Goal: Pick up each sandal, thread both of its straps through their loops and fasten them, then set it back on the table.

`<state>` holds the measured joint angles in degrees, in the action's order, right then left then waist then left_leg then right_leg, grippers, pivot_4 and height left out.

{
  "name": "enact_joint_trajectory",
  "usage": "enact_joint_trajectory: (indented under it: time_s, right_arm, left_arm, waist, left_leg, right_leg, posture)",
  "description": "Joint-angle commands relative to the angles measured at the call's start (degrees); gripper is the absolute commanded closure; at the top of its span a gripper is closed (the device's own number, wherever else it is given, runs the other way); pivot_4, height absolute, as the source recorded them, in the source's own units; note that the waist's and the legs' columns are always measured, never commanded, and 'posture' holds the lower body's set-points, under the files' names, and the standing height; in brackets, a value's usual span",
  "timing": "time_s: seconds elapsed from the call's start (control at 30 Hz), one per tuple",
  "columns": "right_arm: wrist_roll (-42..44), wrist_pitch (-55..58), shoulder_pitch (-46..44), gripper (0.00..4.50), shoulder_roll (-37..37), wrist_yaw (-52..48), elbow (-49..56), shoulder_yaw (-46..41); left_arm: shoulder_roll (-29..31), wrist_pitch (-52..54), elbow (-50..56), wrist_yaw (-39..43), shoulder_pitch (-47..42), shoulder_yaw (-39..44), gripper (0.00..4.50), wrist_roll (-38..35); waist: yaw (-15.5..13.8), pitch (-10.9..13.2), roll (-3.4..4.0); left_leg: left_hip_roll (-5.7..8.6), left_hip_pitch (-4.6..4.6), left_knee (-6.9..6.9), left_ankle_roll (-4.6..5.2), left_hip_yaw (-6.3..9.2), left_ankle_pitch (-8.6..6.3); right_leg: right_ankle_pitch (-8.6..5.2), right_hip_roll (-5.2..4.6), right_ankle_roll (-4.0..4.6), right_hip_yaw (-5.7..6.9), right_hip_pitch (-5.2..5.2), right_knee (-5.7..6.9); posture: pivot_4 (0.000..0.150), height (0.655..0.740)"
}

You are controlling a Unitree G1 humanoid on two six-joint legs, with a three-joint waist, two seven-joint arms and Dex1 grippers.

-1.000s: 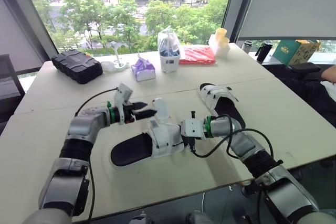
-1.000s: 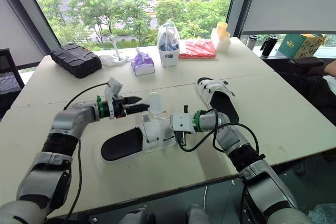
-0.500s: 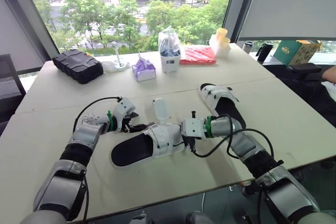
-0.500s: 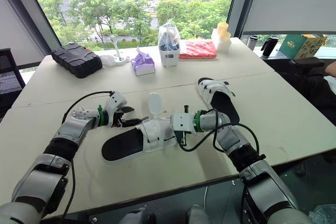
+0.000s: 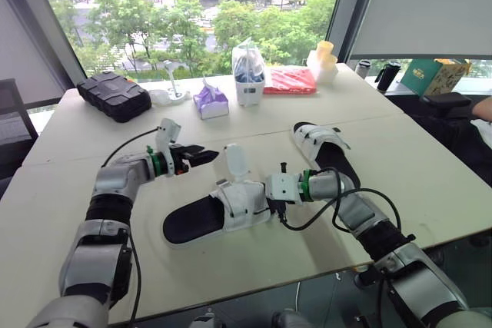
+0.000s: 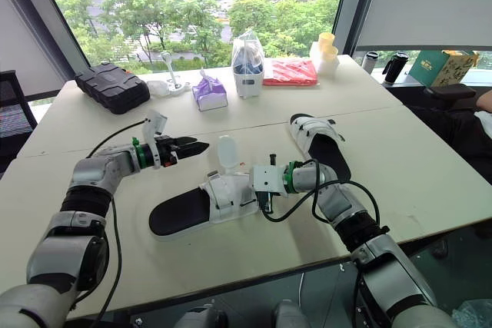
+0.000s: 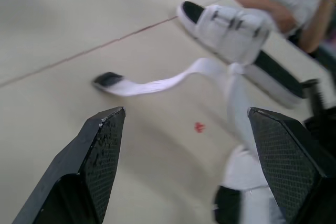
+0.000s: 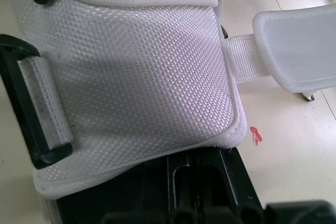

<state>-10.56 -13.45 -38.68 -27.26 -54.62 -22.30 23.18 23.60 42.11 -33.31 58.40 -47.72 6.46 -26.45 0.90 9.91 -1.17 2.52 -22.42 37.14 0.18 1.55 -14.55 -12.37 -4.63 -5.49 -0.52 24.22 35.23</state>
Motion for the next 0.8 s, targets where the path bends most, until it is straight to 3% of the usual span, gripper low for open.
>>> enact_joint_trajectory:
  time_s: [0.03, 0.37, 0.6, 0.8]
  right_arm:
    - [-1.89, 1.26, 0.29, 4.5, -0.35, 0.19, -1.66, 0.45]
    - [-1.76, 1.81, 0.85, 4.5, -0.5, 0.33, -0.88, 0.27]
    - [-1.86, 2.48, 1.18, 4.5, -0.67, 0.5, -0.09, 0.22]
    - [-1.85, 2.74, 0.95, 4.5, -0.76, 0.61, 0.1, 0.05]
  left_arm:
    - [-0.84, 5.56, 3.59, 1.0, 0.16, 0.79, 0.65, -3.76]
    - [-8.01, -2.11, -10.56, -4.22, -6.48, 0.69, 0.65, 0.15]
    - [-11.56, -7.45, -24.28, -8.24, -15.53, 7.88, 0.65, -2.11]
    - [-11.15, -10.72, -30.75, -10.52, -19.82, 11.86, 0.65, -2.16]
  waist:
    - [0.05, 0.0, 0.0]
    - [-0.11, 0.02, -0.03]
    - [-0.09, 0.02, -0.04]
    - [-0.07, 0.04, -0.06]
  left_leg:
    - [0.0, 0.0, 0.0, 0.0, 0.0, 0.0]
    - [0.01, 0.01, 0.01, -0.01, 0.01, 0.0]
    - [0.02, 0.01, 0.0, -0.01, 0.0, 0.0]
    - [0.03, 0.0, -0.01, -0.01, 0.0, 0.0]
  right_leg:
    - [0.0, 0.0, 0.0, 0.0, 0.0, 0.0]
    - [0.0, 0.0, 0.0, 0.0, 0.0, 0.0]
    - [0.0, -0.01, -0.01, 0.03, 0.0, -0.03]
    - [0.09, -0.01, -0.16, 0.03, 0.0, -0.02]
  posture:
    - [0.15, 0.74]
    - [0.15, 0.74]
    - [0.15, 0.74]
    - [0.15, 0.74]
